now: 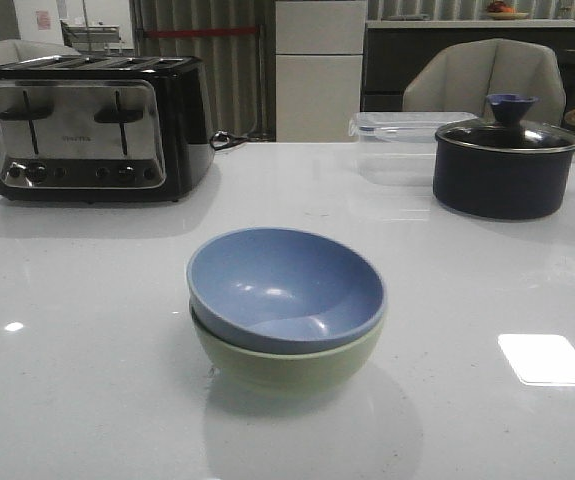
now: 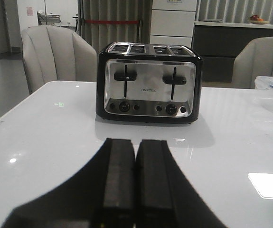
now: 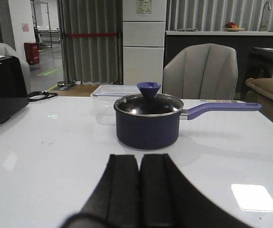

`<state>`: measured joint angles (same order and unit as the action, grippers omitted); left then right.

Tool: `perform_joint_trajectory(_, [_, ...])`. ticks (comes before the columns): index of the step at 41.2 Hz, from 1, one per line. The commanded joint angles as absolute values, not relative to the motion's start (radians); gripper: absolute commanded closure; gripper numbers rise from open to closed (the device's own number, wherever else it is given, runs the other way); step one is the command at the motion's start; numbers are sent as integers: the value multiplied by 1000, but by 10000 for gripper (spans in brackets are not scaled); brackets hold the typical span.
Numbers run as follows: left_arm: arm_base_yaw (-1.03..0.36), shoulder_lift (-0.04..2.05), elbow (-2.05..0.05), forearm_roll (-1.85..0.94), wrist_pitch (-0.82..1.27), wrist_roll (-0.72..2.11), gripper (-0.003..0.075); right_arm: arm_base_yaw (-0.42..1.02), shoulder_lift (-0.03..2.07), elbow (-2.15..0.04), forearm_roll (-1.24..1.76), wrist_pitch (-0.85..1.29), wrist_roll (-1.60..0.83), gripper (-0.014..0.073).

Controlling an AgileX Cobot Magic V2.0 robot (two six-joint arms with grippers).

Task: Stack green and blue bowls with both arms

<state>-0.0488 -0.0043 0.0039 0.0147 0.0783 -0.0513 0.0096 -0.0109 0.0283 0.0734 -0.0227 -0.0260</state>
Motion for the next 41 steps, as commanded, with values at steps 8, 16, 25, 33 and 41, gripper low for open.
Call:
perform_joint_trajectory(8, [-48,-24,8,13,-13,-58,627,6,-30,24,54,-63,-26,540])
perform_joint_trajectory(16, [-48,-24,8,13,-13,-58,627,6,-30,24,54,-63,-26,540])
perform_joint_trajectory(25, [-48,-24,8,13,-13,-58,627,6,-30,24,54,-63,-26,540])
perform_joint_trajectory(33, [-48,-24,8,13,-13,-58,627,6,-30,24,54,-63,-26,540])
perform_joint_trajectory(41, [-48,-24,8,13,-13,-58,627,6,-30,24,54,-63,-26,540])
